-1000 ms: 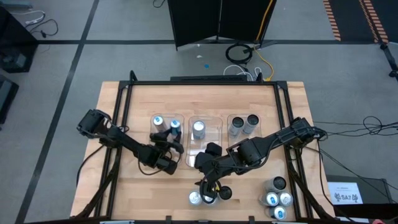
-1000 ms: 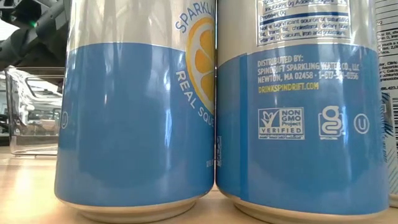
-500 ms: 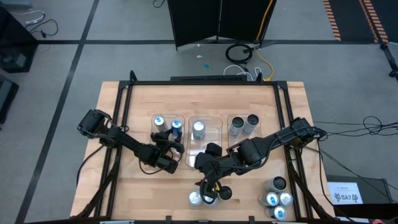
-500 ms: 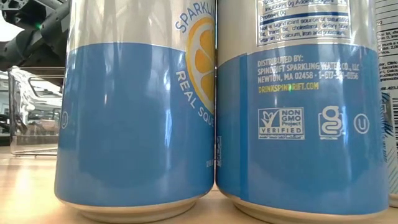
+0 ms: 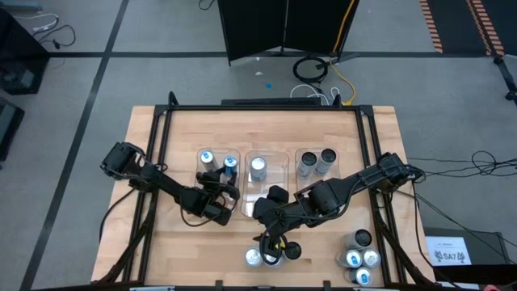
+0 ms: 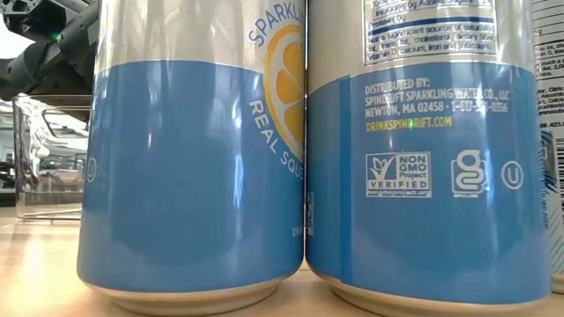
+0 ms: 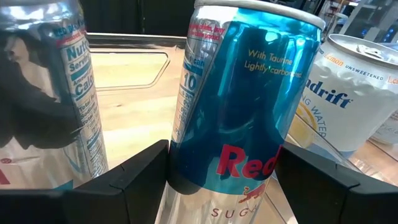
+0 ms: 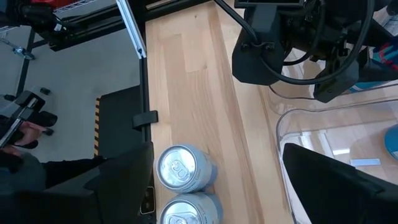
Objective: Sort soda cans
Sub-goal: Put the top blue soda can into the left transparent bin
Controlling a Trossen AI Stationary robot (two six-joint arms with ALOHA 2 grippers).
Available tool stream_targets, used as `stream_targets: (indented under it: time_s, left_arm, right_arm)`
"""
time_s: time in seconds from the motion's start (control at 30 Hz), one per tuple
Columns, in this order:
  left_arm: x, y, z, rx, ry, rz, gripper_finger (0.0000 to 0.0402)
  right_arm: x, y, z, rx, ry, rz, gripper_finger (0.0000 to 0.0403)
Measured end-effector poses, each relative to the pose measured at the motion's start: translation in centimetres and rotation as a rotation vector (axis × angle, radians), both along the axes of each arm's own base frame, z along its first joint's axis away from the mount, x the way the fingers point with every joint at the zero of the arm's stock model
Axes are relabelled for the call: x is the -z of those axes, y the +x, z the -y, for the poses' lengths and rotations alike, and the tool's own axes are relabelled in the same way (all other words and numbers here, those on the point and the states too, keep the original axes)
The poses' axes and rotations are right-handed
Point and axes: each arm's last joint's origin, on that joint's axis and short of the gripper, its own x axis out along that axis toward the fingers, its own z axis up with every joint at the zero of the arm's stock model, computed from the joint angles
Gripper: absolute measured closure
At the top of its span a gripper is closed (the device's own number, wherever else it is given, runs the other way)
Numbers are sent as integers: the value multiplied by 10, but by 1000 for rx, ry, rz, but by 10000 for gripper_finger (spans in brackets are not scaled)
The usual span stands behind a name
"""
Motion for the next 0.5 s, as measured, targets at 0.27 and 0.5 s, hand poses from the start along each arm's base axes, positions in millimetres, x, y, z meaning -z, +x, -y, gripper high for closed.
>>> stream_targets:
  time_s: [0.27,0.5]
  left_arm:
    - [1,0,0,5,-35,2,90]
    - [1,0,0,7,-32,-1,33]
  right_arm:
    - [0,0,0,0,0,0,53]
    - [0,0,0,0,0,0,53]
